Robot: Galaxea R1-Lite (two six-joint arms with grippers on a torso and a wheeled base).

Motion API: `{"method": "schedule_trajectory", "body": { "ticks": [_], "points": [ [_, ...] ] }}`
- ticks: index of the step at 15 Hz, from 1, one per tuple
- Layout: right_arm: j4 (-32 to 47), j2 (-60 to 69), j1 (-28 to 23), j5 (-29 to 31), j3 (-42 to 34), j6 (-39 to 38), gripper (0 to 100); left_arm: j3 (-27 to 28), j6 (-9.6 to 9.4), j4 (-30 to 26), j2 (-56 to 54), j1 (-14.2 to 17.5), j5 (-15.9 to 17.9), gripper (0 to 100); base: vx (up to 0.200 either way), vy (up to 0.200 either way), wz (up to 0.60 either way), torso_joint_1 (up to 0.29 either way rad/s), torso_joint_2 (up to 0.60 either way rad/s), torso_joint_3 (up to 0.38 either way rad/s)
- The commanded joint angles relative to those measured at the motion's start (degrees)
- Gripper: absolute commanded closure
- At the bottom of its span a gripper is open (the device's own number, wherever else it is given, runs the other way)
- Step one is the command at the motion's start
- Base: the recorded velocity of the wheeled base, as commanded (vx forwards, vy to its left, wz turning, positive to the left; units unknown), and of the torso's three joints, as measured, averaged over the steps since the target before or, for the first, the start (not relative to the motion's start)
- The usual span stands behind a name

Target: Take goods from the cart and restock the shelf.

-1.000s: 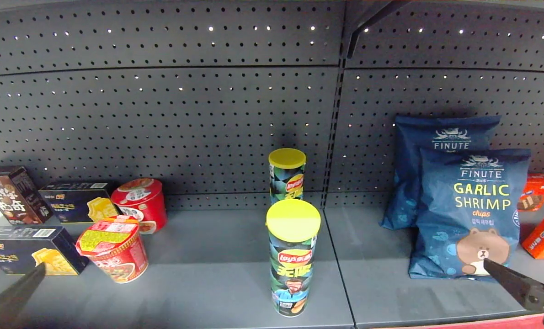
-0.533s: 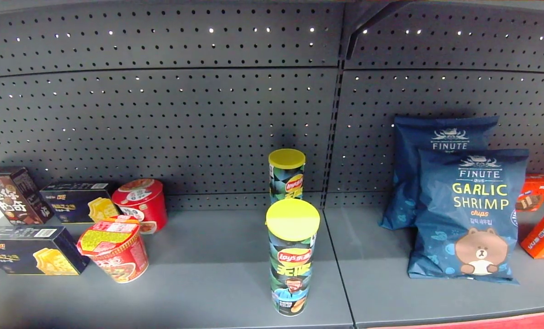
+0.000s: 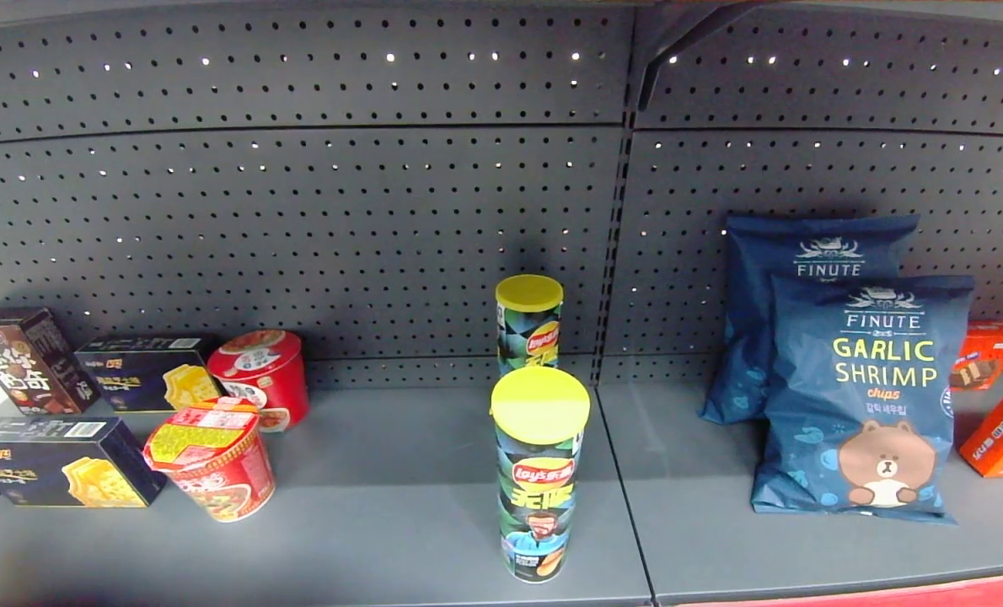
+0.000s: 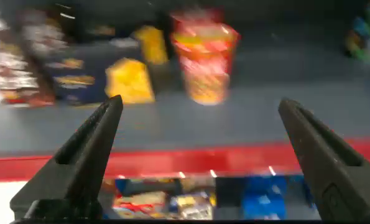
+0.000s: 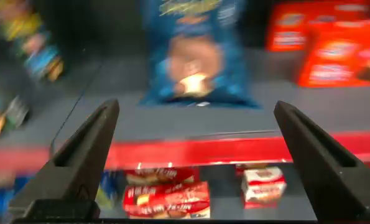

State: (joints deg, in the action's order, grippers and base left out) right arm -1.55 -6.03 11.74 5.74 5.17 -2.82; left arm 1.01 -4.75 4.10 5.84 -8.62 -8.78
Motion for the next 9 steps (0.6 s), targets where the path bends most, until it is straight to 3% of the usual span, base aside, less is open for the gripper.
{"method": "schedule_trajectory", "body": {
  "ticks": [1,3,7,8,9],
  "points": [
    [1.4,0.7,-0.1,-4.1,-5.2,3.6,0,-1.0,0.18,-0.5,-0.7,0.0,2.0,0,0.0,0.0,0.0,0.0,0.0,0.0],
    [1.5,0.7,-0.1,-4.1,-5.2,3.6,0,-1.0,0.45,-0.6,-0.7,0.0,4.1,0,0.0,0.0,0.0,0.0,0.0,0.0],
    [1.5,0.7,-0.1,-4.0,-5.2,3.3,0,-1.0,6.25,-0.9,-0.6,-0.1,10.8,0,0.0,0.0,0.0,0.0,0.0,0.0],
    [1.5,0.7,-0.1,-4.0,-5.2,3.3,0,-1.0,5.63,-1.5,-0.6,0.0,10.5,0,0.0,0.0,0.0,0.0,0.0,0.0],
    [1.5,0.7,-0.1,-4.0,-5.2,3.3,0,-1.0,3.44,-2.5,-0.7,0.0,10.6,0,0.0,0.0,0.0,0.0,0.0,0.0]
  ]
}}
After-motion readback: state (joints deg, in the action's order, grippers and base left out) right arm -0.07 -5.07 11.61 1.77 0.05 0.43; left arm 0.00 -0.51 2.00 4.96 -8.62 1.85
